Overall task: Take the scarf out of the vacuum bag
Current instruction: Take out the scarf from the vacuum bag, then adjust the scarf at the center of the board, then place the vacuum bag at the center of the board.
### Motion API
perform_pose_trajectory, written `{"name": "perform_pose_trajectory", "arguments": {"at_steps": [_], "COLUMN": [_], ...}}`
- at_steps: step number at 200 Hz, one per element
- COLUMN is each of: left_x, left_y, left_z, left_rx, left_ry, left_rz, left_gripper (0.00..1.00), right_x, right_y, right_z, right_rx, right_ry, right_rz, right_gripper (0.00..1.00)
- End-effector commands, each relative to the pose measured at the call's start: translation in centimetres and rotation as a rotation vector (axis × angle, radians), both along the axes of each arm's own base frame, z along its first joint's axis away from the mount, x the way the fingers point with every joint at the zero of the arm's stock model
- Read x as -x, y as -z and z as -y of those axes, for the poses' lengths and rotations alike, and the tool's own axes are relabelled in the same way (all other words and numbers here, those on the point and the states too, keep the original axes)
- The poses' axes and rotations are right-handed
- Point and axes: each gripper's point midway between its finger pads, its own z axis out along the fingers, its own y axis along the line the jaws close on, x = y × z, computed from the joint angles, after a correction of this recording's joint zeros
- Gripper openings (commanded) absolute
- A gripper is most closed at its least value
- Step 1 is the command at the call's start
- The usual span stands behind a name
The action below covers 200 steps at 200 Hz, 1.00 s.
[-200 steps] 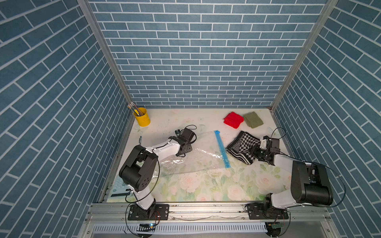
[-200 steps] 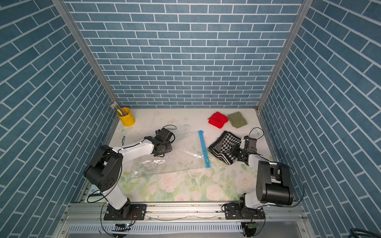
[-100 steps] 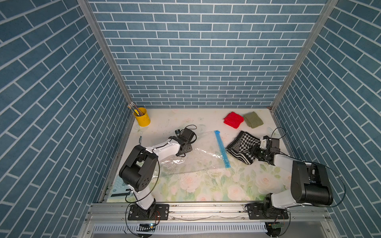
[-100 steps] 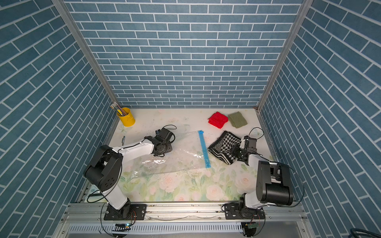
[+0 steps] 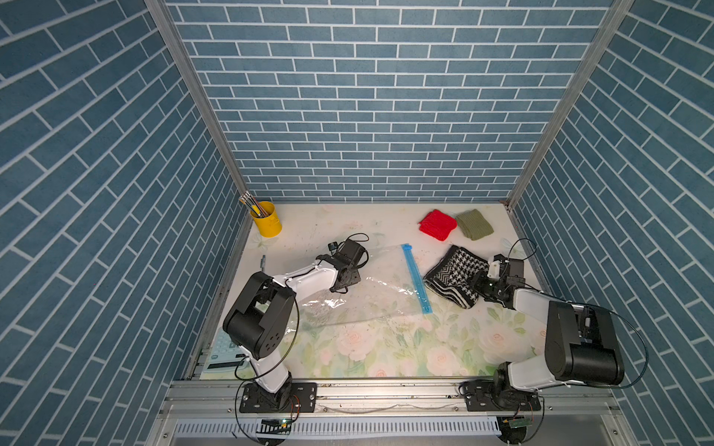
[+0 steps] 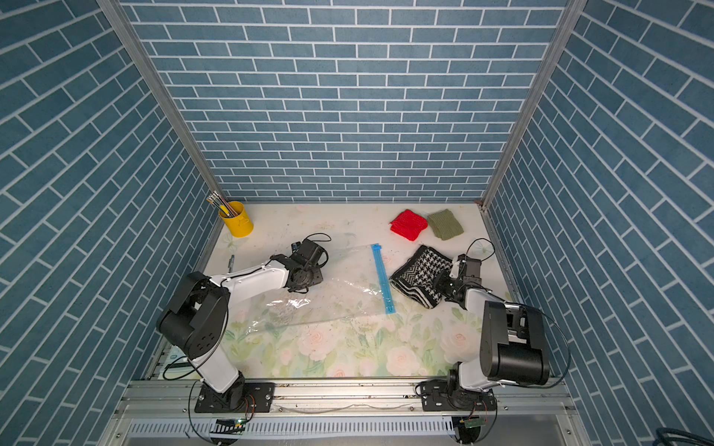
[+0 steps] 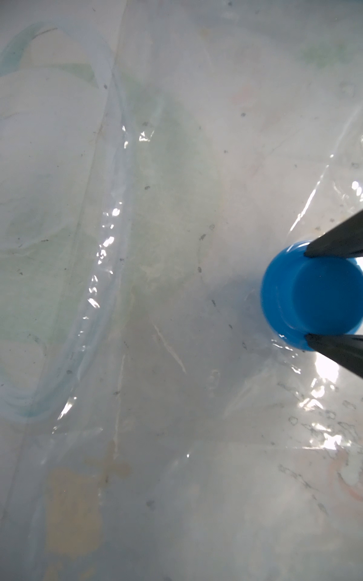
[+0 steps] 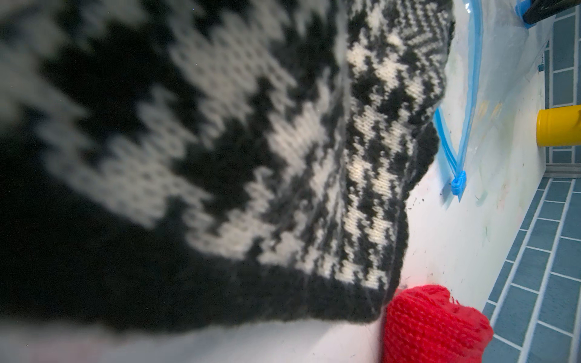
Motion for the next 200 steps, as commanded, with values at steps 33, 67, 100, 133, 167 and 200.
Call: {"name": "perform_pose_trajectory", "arguments": {"at_steps": [33,67,100,133,167,200], "left_x": [-0.7,-1.6,-2.7,-3.3,-3.7,-4.1], "left_y": [-1.6,-2.1,-2.9,-3.1,-3.6,-4.6], "left_z": [0.3,0.9,1.6,1.9,2.1,1.6], "left_rx": [0.014,0.021,0.039,0.033,0.038,0.010], "left_ry": [-0.012,-0.010,-0.012,-0.013,-0.020,-0.028], "left_rz": [0.038,0.051,0.070,0.072,0.082,0.103], "left_gripper": [0.09,0.09,0.09,0.09,0.09,0.13], "right_x": [-0.1,0.7,0.5,-0.5,-1.4,-0.4], "right_y": [-0.9,-4.4,-11.2,-12.5,-5.5,0.7], "right_z": [2.5,4.0,2.3,-3.2,-4.7,-3.4], "right_rx": [0.105,0.185,0.161,-0.120,-0.272,-0.219], "right_ry": [0.079,0.130,0.042,-0.170,-0.201,-0.115], "right_rz": [-0.024,0.025,0.261,0.380,0.218,0.026], "right_gripper": [1.00,0.99,0.99,0.87,0.71,0.70]}}
